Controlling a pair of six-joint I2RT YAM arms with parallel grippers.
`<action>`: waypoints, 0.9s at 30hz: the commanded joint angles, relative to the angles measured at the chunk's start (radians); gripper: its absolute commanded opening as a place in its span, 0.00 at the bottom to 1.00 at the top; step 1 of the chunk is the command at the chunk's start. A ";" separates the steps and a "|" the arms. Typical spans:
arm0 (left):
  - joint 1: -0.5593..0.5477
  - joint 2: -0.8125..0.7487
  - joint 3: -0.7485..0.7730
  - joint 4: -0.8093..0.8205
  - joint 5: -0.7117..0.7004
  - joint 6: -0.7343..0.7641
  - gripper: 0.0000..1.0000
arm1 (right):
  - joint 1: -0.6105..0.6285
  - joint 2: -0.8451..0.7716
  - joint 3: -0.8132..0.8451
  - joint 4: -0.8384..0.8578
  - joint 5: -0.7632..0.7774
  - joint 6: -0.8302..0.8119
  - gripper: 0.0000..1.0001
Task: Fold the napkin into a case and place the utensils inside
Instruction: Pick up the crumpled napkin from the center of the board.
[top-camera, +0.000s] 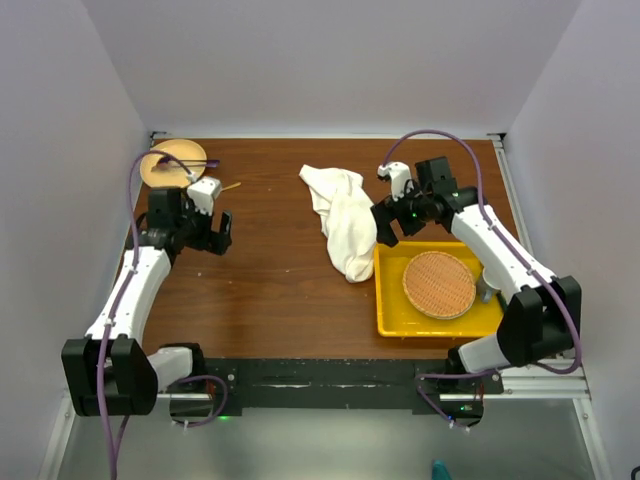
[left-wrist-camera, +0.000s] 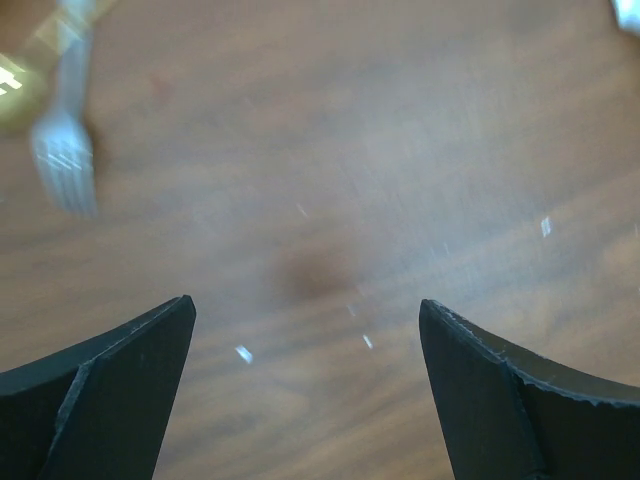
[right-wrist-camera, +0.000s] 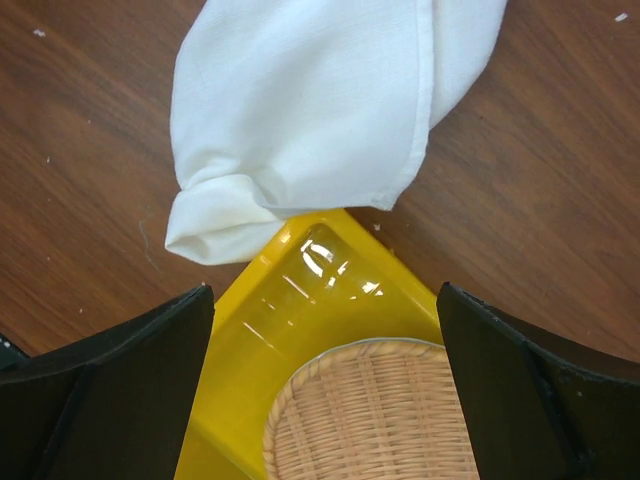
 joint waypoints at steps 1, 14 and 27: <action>-0.003 0.025 0.165 0.180 -0.060 -0.036 1.00 | 0.001 0.056 0.090 0.066 0.075 0.077 0.98; -0.003 0.143 0.280 0.241 -0.089 -0.075 1.00 | -0.006 0.359 0.283 0.019 0.144 0.166 0.85; -0.005 0.068 0.205 0.250 -0.151 -0.058 1.00 | -0.029 0.399 0.273 -0.075 0.022 0.253 0.63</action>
